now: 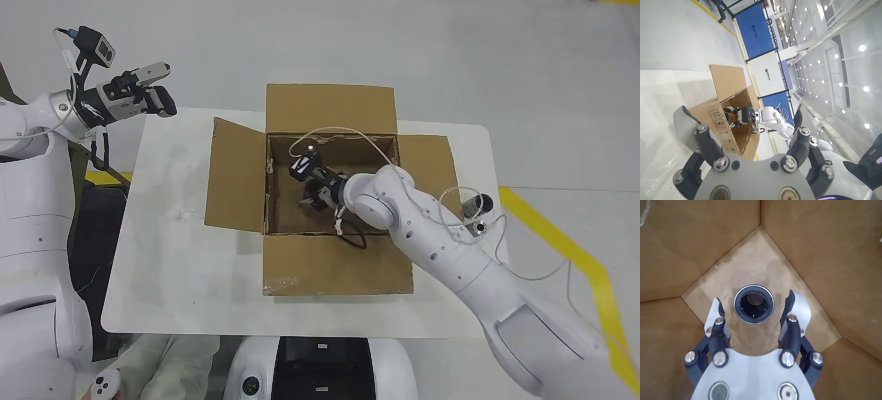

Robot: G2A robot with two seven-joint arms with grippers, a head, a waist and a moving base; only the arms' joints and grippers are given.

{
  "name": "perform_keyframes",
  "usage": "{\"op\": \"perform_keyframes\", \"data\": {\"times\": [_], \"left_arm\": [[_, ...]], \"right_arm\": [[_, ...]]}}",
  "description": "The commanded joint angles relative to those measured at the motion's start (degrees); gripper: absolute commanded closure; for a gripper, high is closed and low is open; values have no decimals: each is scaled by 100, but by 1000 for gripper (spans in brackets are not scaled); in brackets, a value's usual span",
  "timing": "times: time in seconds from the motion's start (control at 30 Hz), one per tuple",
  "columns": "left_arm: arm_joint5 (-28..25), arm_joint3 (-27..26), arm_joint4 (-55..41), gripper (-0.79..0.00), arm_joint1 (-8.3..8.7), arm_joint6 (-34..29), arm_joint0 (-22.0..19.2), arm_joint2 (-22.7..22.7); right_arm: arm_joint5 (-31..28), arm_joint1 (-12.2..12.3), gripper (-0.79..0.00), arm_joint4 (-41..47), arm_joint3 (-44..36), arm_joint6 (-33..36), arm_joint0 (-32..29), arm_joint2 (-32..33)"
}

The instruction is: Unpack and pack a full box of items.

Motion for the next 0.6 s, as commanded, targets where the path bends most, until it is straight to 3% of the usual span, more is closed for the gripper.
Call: {"op": "perform_keyframes", "data": {"times": [0.0,0.17,0.27,0.4,0.57], "left_arm": [[0,0,0,-785,0,0,0,0],[0,0,0,-785,0,0,0,0],[0,0,0,-785,0,0,0,0],[0,0,0,-785,0,0,0,0],[0,0,0,-785,0,0,0,0]], "right_arm": [[-15,-52,-650,28,131,-8,43,-35],[-80,-156,-631,80,386,-36,124,-72],[-104,-202,-545,87,490,-21,156,-78],[-134,-251,-286,97,589,19,189,-65],[-205,-274,-22,95,605,35,192,5]]}}
